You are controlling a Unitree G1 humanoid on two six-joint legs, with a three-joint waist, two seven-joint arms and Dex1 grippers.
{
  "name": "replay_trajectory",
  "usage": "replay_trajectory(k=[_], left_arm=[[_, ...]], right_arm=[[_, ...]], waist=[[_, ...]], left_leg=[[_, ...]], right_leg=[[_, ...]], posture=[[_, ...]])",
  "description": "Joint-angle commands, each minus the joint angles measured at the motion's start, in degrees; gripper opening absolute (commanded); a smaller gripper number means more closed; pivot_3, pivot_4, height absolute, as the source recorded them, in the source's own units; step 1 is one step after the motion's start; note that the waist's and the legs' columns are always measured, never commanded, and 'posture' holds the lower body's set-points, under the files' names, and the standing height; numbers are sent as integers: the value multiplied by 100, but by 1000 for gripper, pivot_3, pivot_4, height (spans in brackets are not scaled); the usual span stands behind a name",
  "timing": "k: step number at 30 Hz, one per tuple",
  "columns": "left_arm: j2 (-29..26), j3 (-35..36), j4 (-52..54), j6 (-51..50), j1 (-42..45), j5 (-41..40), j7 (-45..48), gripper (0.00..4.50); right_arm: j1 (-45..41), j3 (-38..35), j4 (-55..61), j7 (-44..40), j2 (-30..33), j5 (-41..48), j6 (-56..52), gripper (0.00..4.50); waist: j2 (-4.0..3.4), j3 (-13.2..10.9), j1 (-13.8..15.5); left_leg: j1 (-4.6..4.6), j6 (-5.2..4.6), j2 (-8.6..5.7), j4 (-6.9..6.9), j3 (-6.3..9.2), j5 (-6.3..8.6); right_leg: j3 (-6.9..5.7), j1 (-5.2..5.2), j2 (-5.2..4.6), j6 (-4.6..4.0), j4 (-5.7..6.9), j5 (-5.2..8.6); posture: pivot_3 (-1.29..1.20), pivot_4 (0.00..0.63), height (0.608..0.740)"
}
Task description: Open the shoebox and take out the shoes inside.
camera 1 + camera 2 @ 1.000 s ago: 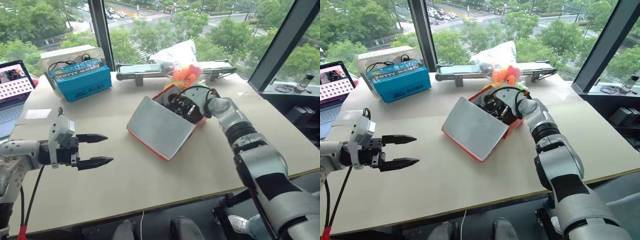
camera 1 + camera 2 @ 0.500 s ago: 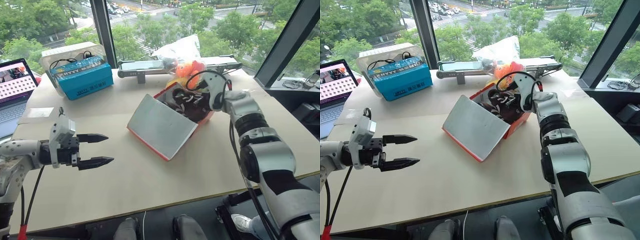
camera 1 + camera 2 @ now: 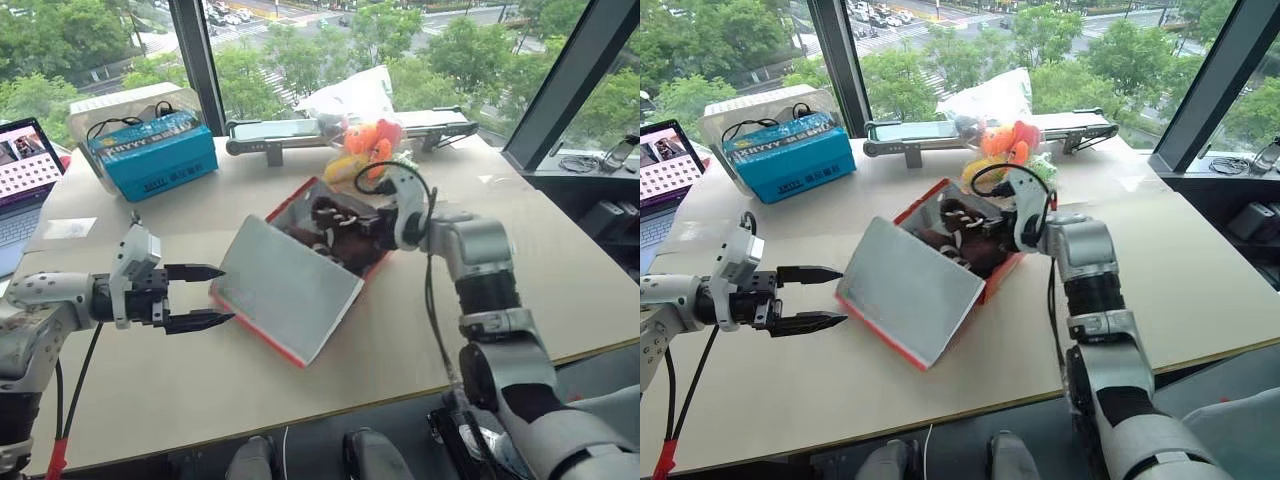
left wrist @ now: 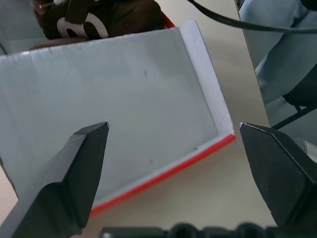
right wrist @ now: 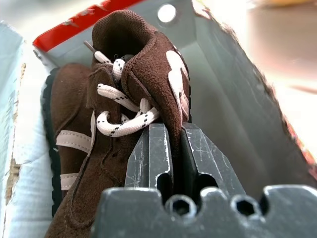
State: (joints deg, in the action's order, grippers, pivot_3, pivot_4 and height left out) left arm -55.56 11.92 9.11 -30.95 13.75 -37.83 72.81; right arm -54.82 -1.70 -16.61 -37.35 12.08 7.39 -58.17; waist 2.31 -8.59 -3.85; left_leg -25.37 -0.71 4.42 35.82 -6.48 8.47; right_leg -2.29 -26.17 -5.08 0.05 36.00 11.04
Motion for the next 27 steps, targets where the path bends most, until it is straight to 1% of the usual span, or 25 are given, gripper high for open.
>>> replay_trajectory(k=[1, 3, 5, 8, 13, 16, 20, 27], left_arm=[[7, 7, 32, 78, 131, 14, 46, 4500], [6, -11, 10, 91, 145, 31, 55, 4500], [5, -18, 0, 97, 155, 32, 60, 4500], [4, -13, -1, 110, 148, 35, 74, 4500], [2, -16, -21, 121, 159, 53, 114, 4500], [1, -17, -35, 127, 166, 68, 139, 4500], [-12, -18, -51, 151, 165, 94, 180, 4500], [-13, -31, -93, 177, 187, 123, 214, 4500]], right_arm=[[291, 265, 829, 293, -407, 312, -800, 191], [549, 433, 1234, 424, -548, 358, -1089, 191], [712, 415, 1463, 559, -664, 414, -1358, 191], [848, 313, 1844, 782, -839, 549, -1708, 191], [824, 25, 2320, 1157, -1126, 682, -2108, 191], [593, -365, 2451, 1367, -1240, 789, -2317, 191], [-58, -1285, 2551, 1618, -1320, 962, -2714, 191], [-467, -2030, 2775, 1836, -1513, 1203, -3268, 191]], waist=[[0, 0, -1], [0, 0, 4], [2, 1, 9], [3, 2, 7], [2, 1, 5], [2, 1, 16], [-6, -6, 41], [-7, -6, 140]], left_leg=[[3, 0, 6, 1, 0, 0], [5, 0, 16, 0, 1, 0], [6, 2, 23, 3, 2, 1], [6, 4, 25, 2, 1, 2], [6, 5, 30, 1, 1, 3], [6, 6, 32, 1, 1, 4], [-8, 7, 31, 2, 2, 4], [-19, 11, 31, 0, 1, 6]], right_leg=[[0, -1, 5, -2, 7, 7], [-1, -2, 16, -4, 8, 11], [-4, 0, 24, -10, 10, 15], [-4, 0, 25, -11, 8, 15], [-4, -2, 30, -13, 7, 16], [-4, -3, 32, -14, 7, 17], [-4, -15, 31, -14, 6, 16], [-9, -20, 32, -17, -1, 17]], posture=[[0, 150, 736], [0, 150, 736], [0, 150, 736], [0, 150, 736], [0, 150, 736], [0, 150, 736], [0, 150, 736], [0, 150, 736]])
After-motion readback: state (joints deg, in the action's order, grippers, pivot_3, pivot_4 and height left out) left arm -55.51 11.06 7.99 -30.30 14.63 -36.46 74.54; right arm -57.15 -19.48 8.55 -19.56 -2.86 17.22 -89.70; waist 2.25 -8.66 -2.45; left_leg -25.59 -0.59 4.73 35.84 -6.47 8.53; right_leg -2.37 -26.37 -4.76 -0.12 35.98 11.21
